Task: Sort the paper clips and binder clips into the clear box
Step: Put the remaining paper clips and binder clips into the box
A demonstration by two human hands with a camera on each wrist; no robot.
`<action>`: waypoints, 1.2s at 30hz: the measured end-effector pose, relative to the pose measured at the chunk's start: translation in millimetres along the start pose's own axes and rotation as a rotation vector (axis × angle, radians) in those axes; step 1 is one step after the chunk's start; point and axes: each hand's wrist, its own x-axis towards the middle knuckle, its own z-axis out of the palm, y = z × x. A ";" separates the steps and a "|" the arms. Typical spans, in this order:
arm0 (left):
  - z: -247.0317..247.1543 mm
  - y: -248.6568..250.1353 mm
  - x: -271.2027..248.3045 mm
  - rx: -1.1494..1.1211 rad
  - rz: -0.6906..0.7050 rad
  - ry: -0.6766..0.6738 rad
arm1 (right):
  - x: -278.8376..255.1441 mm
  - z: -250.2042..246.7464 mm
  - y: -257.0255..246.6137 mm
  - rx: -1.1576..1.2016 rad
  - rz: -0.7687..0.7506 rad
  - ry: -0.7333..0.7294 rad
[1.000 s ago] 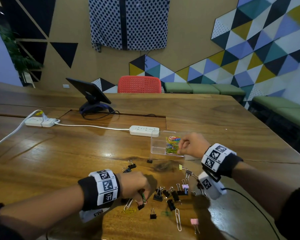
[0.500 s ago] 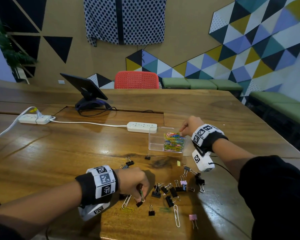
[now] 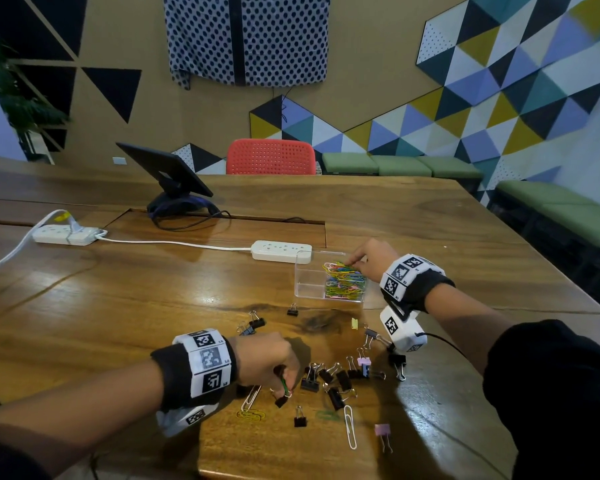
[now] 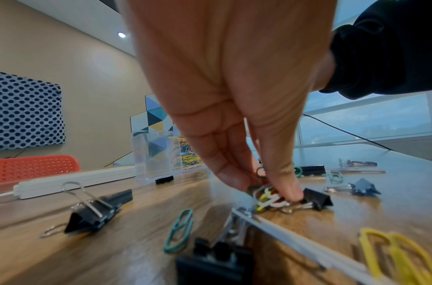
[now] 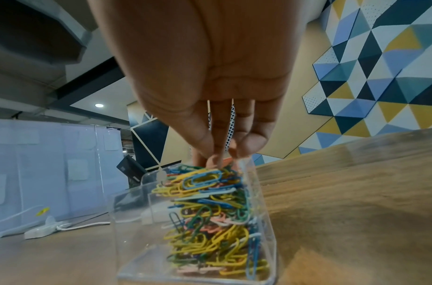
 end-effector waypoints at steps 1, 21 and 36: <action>0.3 -0.4 0.8 -0.005 0.002 0.007 | -2.0 -1.1 0.6 0.003 -0.006 0.006; -7.3 -15.7 9.8 -0.179 -0.036 0.086 | -150.0 57.4 -53.5 -0.218 -0.460 -0.624; -106.0 5.1 83.8 -0.062 -0.147 0.600 | -153.8 51.2 -37.6 -0.021 -0.420 -0.589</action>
